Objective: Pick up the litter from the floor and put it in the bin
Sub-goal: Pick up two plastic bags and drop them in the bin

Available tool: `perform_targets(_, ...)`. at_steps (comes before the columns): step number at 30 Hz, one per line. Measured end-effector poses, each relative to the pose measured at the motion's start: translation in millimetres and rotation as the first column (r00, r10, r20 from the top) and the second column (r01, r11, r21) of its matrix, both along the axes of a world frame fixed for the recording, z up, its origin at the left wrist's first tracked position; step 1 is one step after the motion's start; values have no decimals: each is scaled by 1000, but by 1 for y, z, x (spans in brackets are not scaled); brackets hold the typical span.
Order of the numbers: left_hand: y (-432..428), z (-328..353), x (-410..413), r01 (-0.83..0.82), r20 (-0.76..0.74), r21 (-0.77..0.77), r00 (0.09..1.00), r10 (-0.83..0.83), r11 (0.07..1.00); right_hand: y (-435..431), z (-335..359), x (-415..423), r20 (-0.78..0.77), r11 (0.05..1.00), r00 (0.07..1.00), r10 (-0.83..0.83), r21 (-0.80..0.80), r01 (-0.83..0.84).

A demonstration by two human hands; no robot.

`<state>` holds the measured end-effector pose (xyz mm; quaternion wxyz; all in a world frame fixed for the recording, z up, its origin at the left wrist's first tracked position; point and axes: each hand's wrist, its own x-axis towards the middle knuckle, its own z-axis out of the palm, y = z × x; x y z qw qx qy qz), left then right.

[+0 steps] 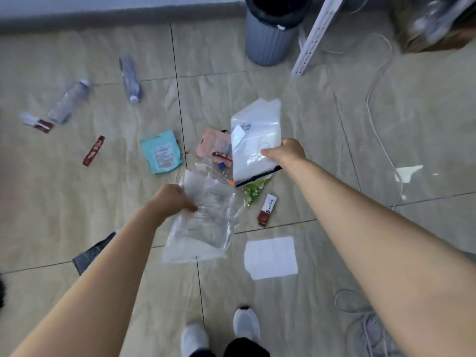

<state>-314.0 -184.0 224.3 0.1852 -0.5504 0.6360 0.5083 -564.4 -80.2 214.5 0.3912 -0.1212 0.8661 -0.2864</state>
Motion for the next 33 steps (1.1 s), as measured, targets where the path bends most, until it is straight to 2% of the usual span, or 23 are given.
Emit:
perform_targets(4, -47, 19, -54, 9, -25, 5, 1000, -9, 1000, -56, 31, -56, -28, 999, 999, -30, -20, 29)
perform_targets(11, -148, 22, -141, 0, 19, 41, 1000, -1, 999, -172, 49, -143, -61, 996, 995, -80, -56, 77)
perform_targets(17, -219, 24, -221, -312, -66, 129, 945, 322, 941, -240, 58, -228, -130, 993, 987, -89, -87, 78)
perform_targets(20, -254, 22, -276, -398, -107, 152, 903, 415, 905, -270, 59, -288, -188, 994, 979, -84, -83, 69)
perform_targets(26, -310, -4, -411, -521, -187, 234, 804, 564, 821, -345, 28, -411, -303, 999, 953, 31, -10, -36)
perform_targets(30, -329, -14, -502, -554, -180, 259, 777, 603, 791, -382, 4, -475, -402, 981, 897, 183, 127, -143)
perform_targets(33, -349, -18, -558, -572, -182, 244, 766, 617, 783, -401, -6, -514, -462, 931, 819, 341, 284, -227)
